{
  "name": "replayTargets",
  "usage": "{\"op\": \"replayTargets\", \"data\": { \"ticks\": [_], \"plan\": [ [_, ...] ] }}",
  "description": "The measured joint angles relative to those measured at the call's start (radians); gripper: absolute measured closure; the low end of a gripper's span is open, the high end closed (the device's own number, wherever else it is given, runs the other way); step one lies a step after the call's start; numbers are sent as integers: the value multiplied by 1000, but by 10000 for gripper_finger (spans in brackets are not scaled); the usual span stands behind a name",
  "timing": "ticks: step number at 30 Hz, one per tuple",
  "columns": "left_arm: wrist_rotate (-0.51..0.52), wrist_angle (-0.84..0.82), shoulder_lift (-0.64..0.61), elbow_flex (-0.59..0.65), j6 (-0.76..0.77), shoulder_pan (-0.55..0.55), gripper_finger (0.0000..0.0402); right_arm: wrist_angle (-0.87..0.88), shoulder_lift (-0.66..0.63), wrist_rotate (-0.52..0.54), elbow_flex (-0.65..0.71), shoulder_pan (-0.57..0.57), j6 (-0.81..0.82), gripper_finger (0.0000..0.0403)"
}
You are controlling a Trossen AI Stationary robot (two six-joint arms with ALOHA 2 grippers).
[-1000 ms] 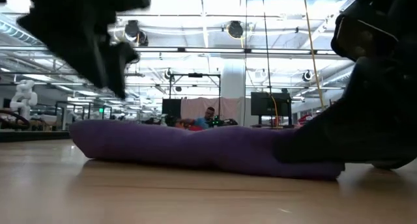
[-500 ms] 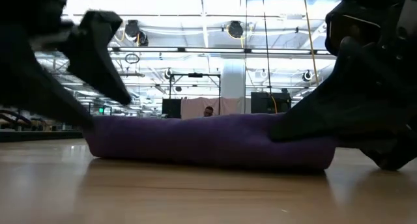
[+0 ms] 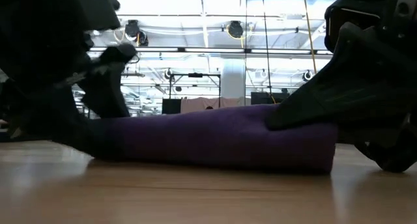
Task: Roll towel
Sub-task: Roll the purple towel
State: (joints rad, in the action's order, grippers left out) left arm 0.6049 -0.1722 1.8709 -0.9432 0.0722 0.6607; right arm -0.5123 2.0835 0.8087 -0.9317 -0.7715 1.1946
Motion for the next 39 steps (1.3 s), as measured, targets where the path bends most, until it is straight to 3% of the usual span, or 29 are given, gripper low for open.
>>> {"op": "replayTargets", "data": {
  "ticks": [3, 8, 17, 20, 25, 29, 39],
  "plan": [
    [-101, 0, -3, 0, 9, -27, 279, 3, 0, -4, 0, 0, -4, 392],
    [-302, -5, -36, 0, 66, -80, 387, 2, 1, -19, -1, -3, -52, 378],
    [-743, -12, -108, 0, 162, -210, 389, 11, -9, -130, 1, -19, -330, 284],
    [-845, -26, -106, 0, 237, -250, 391, 9, -33, -101, 1, -42, -437, 246],
    [-885, -38, -101, 1, 270, -272, 392, 22, -41, 10, -29, -84, -651, 202],
    [-910, -26, -101, 1, 323, -279, 392, 39, -2, 50, -108, -90, -859, 189],
    [-921, 14, -78, 1, 395, -275, 392, 164, 99, 127, -223, -46, -913, 193]
  ]
}}
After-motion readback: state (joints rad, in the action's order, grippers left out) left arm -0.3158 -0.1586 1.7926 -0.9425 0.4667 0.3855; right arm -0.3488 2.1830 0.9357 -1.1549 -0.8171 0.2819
